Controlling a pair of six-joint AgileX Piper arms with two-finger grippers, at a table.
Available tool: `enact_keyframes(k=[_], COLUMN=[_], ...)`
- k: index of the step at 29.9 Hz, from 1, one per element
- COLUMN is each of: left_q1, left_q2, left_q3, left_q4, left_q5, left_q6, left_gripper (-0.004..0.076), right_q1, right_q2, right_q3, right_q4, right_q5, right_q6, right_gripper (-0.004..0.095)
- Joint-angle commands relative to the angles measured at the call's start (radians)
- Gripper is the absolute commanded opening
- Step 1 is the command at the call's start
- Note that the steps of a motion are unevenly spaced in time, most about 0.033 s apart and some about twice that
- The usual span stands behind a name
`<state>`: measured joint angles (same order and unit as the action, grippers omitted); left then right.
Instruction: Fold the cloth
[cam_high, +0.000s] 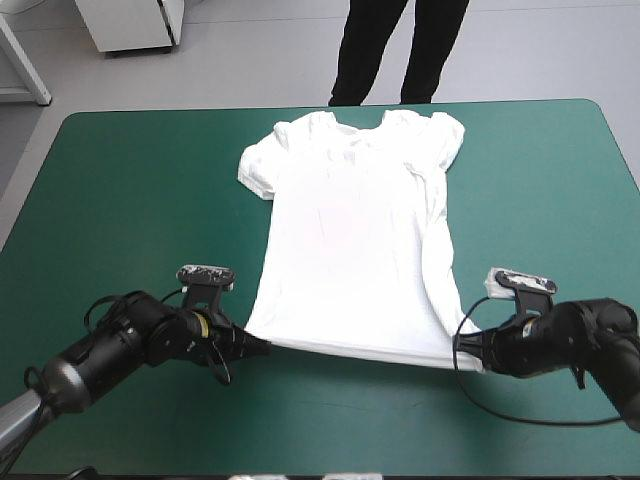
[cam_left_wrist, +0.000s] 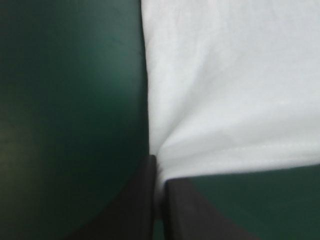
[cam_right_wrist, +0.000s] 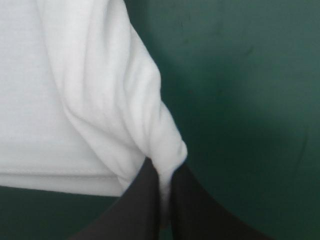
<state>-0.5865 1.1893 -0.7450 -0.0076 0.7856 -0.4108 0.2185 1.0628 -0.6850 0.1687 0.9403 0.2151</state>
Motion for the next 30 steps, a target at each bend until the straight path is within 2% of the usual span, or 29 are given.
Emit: enact_keyframes(k=[1, 10, 15, 18, 21, 22, 24, 25, 28, 30], left_q1=[-0.064, -0.235, -0.270, -0.270, -0.270, -0.270, -0.270, -0.270, -0.270, -0.270], left_q2=[-0.096, -0.188, -0.188, -0.188, -0.188, -0.188, -0.188, -0.188, -0.188, -0.188], left_q3=[0.045, 0.134, 0.135, 0.135, 0.135, 0.135, 0.129, 0.115, 0.049, -0.014], left_q4=[0.020, 0.028, 0.026, 0.020, 0.001, -0.010, -0.030, -0.035, -0.003, 0.044], left_q5=[0.020, 0.080, 0.084, 0.118, 0.150, 0.157, 0.177, 0.208, 0.304, 0.357], left_q6=[-0.086, -0.245, -0.251, -0.251, -0.244, -0.232, -0.221, -0.219, -0.219, -0.219], left_gripper=[-0.0010, -0.0010, -0.0010, -0.0003, 0.0096, 0.0158, 0.0297, 0.0395, 0.0560, 0.0581], right_q1=[-0.008, -0.008, -0.008, -0.008, -0.008, -0.008, -0.008, -0.008, -0.008, -0.008], right_q2=[-0.126, -0.276, -0.274, -0.272, -0.272, -0.272, -0.272, -0.272, -0.274, -0.274], right_q3=[0.043, 0.093, 0.093, 0.093, 0.093, 0.093, 0.087, 0.080, 0.033, -0.033], right_q4=[-0.044, -0.025, -0.001, 0.016, 0.028, 0.038, 0.061, 0.066, 0.061, 0.039], right_q5=[0.075, 0.206, 0.206, 0.218, 0.240, 0.246, 0.261, 0.269, 0.289, 0.295], right_q6=[0.019, 0.026, 0.026, 0.003, -0.013, -0.016, -0.016, -0.006, 0.006, 0.011], right_gripper=[-0.0017, -0.0017, -0.0015, 0.0075, 0.0295, 0.0402, 0.0548, 0.0604, 0.0638, 0.0616])
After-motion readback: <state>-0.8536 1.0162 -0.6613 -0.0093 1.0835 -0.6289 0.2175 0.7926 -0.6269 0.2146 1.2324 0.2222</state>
